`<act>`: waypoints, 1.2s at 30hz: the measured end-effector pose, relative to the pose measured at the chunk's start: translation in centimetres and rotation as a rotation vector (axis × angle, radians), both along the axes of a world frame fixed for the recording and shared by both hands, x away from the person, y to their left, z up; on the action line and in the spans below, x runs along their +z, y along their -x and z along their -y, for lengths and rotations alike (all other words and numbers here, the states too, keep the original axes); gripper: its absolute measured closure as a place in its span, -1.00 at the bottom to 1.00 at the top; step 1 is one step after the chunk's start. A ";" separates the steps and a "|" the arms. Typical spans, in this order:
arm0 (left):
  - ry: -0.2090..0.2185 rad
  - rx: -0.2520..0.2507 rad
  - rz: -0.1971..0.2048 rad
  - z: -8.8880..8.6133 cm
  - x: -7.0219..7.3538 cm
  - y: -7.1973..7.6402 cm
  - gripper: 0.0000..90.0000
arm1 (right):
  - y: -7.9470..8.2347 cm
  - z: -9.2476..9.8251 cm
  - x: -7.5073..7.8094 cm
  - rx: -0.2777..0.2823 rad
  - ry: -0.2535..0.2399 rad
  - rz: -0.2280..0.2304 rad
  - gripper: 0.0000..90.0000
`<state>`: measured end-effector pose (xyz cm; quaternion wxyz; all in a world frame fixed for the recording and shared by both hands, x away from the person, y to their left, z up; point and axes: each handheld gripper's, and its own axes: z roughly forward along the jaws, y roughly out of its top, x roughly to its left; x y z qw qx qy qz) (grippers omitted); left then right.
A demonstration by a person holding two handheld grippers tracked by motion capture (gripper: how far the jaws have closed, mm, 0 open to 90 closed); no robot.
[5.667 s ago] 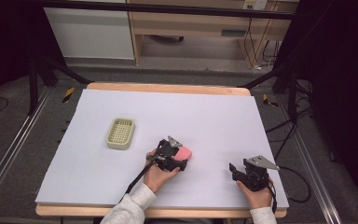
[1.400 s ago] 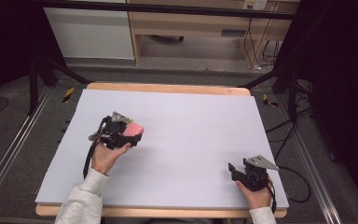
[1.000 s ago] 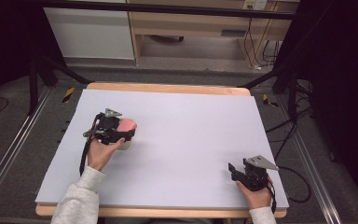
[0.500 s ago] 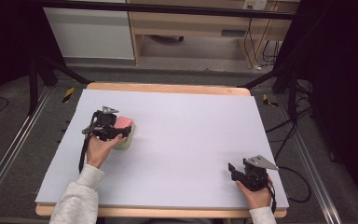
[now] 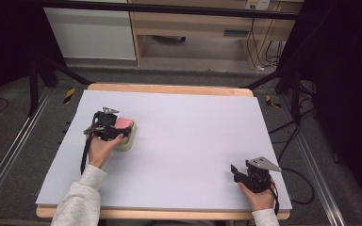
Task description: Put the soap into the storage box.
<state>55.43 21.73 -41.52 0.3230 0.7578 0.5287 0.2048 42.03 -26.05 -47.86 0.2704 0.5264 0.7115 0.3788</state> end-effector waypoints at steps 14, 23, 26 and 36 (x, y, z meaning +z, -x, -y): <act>-0.006 0.020 -0.023 -0.3 -1.3 -0.9 -0.17 | 0.0 0.0 0.0 0.000 -0.001 0.000 -0.20; -0.014 0.024 -0.033 -0.3 -2.3 -1.2 -0.17 | 0.0 0.1 0.0 0.000 0.000 0.001 -0.20; -0.016 0.025 -0.035 -0.3 -2.4 -1.3 -0.18 | 0.0 0.1 0.0 -0.001 -0.001 0.002 -0.20; -0.018 0.037 -0.047 -0.4 -3.1 -1.5 -0.17 | 0.0 0.0 0.0 0.001 0.000 0.000 -0.20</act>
